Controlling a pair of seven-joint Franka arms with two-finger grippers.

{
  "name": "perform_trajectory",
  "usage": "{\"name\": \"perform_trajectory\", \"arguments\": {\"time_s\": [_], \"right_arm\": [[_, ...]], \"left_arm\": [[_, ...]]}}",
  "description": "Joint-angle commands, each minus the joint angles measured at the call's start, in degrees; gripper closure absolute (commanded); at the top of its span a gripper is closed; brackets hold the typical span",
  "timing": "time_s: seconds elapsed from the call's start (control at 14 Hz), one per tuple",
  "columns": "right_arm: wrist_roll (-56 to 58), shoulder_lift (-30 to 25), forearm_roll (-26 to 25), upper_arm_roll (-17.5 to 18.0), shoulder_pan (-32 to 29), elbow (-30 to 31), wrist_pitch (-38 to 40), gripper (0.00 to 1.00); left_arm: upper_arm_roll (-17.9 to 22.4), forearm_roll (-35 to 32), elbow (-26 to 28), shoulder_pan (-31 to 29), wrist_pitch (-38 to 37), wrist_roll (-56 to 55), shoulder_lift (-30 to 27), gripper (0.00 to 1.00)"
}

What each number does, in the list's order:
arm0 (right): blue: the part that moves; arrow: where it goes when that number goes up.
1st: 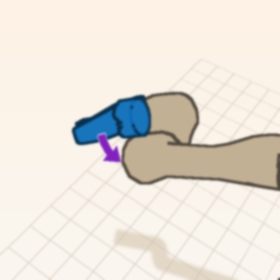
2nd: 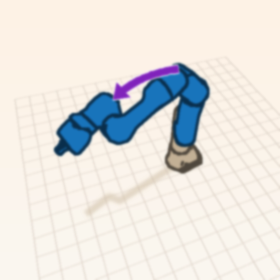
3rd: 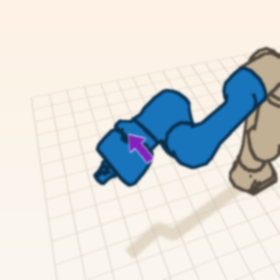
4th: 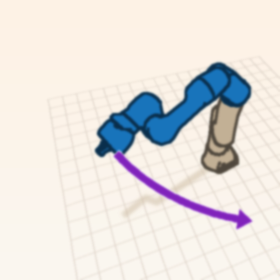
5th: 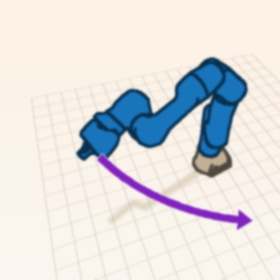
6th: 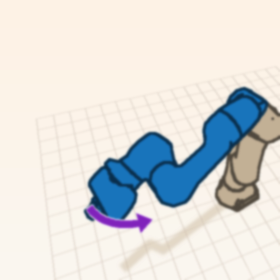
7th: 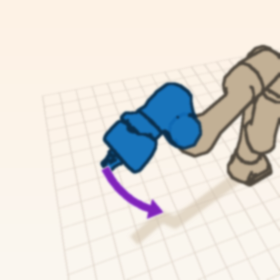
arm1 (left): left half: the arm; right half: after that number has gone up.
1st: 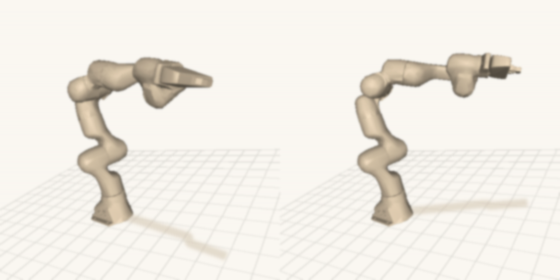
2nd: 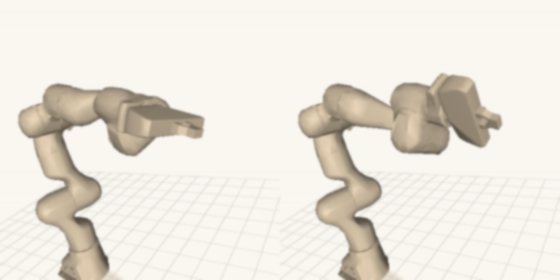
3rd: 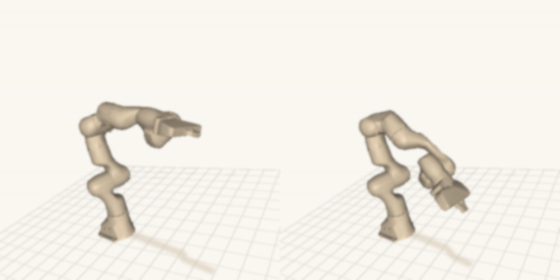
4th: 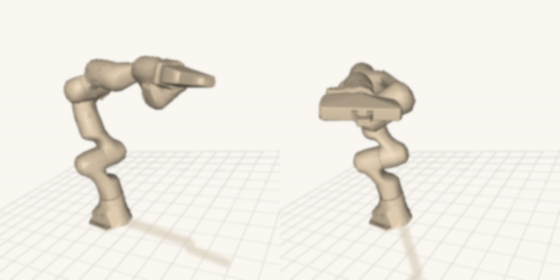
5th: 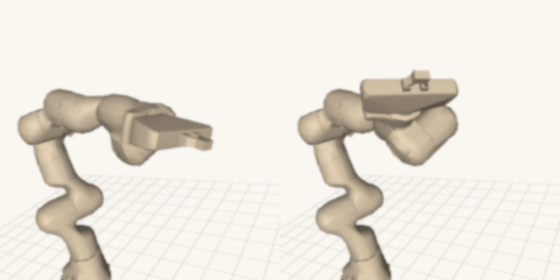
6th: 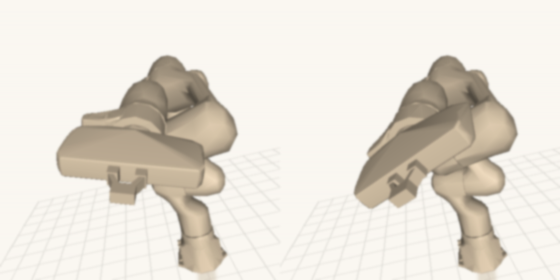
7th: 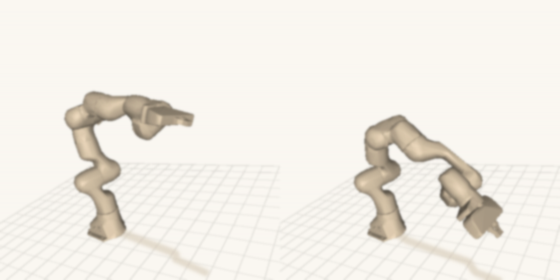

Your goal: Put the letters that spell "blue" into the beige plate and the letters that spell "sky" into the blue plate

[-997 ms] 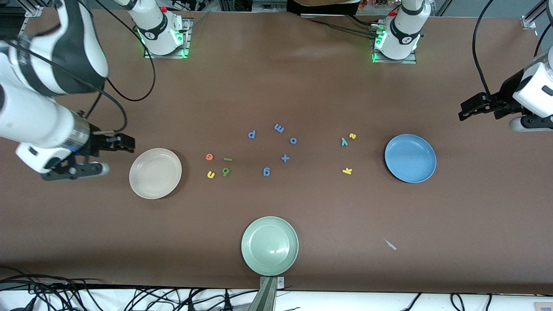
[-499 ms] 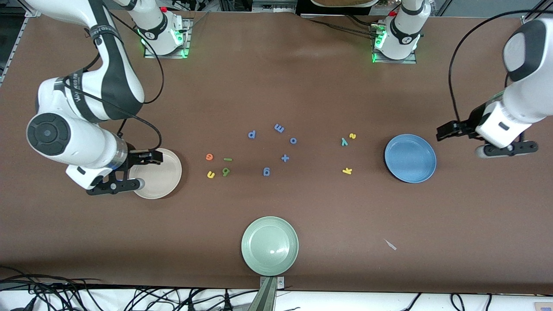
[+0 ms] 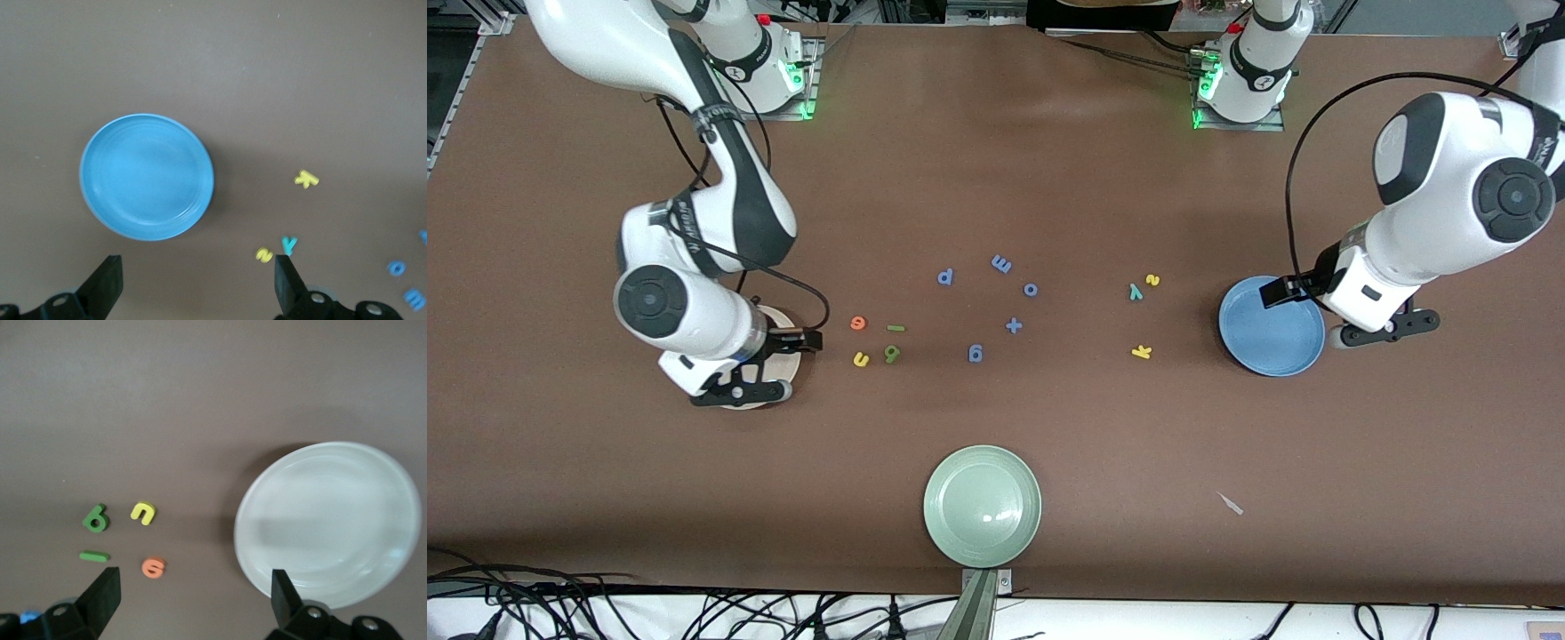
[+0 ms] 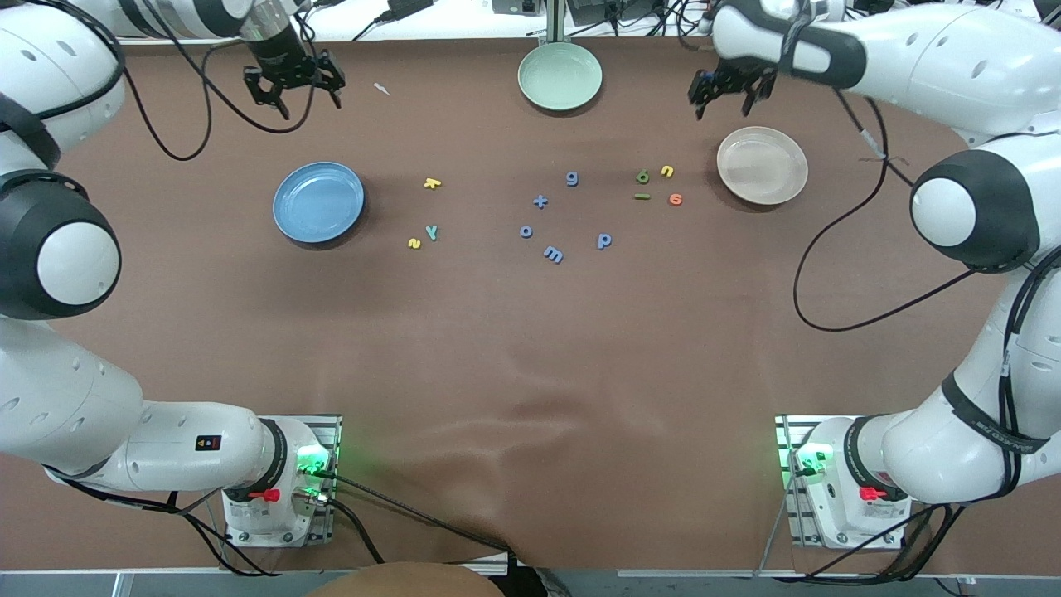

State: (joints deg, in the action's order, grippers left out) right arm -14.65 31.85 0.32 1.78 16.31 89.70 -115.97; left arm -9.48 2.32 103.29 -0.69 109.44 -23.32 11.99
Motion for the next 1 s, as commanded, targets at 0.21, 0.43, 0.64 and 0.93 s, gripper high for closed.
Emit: {"name": "perform_trajectory", "arguments": {"time_s": [0.21, 0.43, 0.64, 0.93], "right_arm": [[-7.8, -4.2, 0.9, 2.8, 0.3, 16.1, -14.0, 0.00], [-12.4, -5.4, 0.9, 4.3, 0.4, 23.0, -21.0, 0.00], [-12.6, -4.7, 0.6, 4.5, 0.6, 23.2, -23.1, 0.00], [-13.2, -2.3, 0.6, 4.4, 1.8, 24.4, -28.2, 0.01]], "left_arm": [[-2.3, -1.4, -0.2, 2.1, 7.1, -19.7, 6.5, 0.00], [-2.2, -1.6, 0.3, 4.3, 12.5, -32.4, 10.4, 0.00], [-2.3, -1.5, 0.1, 5.7, 17.0, -42.4, 13.8, 0.00], [-2.1, -1.6, -0.6, 7.7, 23.3, -55.1, 18.8, 0.06]]}}
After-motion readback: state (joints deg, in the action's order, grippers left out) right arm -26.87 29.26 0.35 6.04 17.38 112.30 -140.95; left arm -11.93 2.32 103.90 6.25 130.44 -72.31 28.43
